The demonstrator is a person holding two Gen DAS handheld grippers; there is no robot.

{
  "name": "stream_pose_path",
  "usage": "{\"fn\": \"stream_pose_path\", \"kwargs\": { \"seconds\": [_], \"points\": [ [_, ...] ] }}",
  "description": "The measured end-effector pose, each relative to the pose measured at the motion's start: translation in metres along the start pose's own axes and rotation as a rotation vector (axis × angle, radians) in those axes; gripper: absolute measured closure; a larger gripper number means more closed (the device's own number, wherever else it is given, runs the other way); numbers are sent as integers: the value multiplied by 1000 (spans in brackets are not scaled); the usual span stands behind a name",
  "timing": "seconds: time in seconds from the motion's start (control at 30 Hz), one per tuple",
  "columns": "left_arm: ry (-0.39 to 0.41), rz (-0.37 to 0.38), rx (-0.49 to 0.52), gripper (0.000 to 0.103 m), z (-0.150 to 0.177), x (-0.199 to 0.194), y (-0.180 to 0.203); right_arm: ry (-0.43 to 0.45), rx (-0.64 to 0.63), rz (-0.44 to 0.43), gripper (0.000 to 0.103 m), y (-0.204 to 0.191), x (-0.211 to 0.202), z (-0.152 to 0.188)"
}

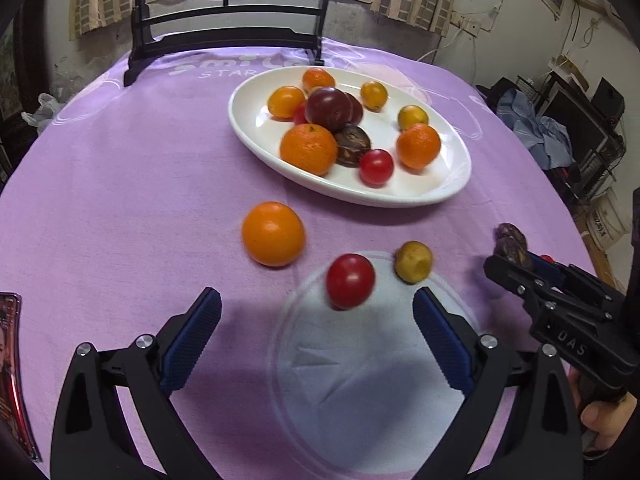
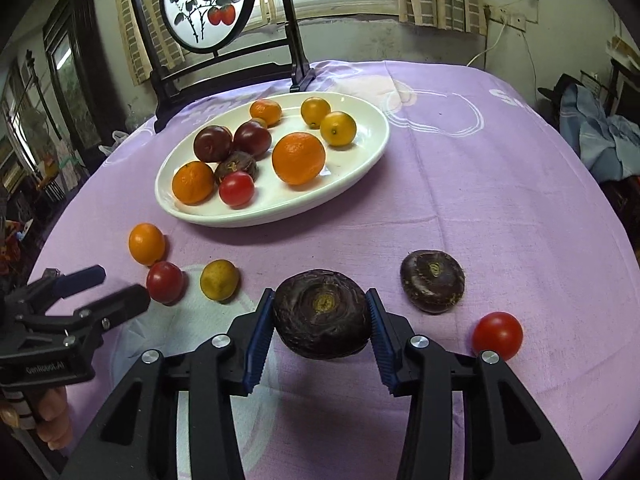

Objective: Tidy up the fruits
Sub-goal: 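Grasp a dark brown fruit with the right tool while the left tool grasps a red tomato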

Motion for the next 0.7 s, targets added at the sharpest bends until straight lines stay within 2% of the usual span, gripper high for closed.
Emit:
{"fn": "stream_pose_path", "kwargs": {
  "seconds": [0.17,0.27,0.33,0.4,0.53,0.63,0.7],
  "points": [
    [6,-32,37,9,4,6,9,5,3,-35,57,-1,-6,-2],
    [-8,-12,32,23,7,9,13,5,18,-55,57,-1,-8,-2],
    [-18,-28,56,30,9,14,17,4,19,-64,57,-2,-10,-2],
    [-39,-19,62,44,11,19,19,6,15,-72,57,-5,-11,-2],
    [-25,-8,78,52,8,23,26,12,0,-90,57,-11,-13,-2],
    [-13,-20,77,54,4,27,28,17,-5,-92,57,-13,-15,-2],
    [-4,-32,73,60,0,30,28,18,-2,-89,57,-12,-15,-3]
  ]
}}
Point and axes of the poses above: each gripper's, at about its wrist camera, not at the fingertips, and x roughly the way its jaws point, y to its right, z to its underside, the point moved 6 cm from there along x, roughly the way its jaws point, and after that the axes turned 5 degrees about -z, right-handed, at the moved point
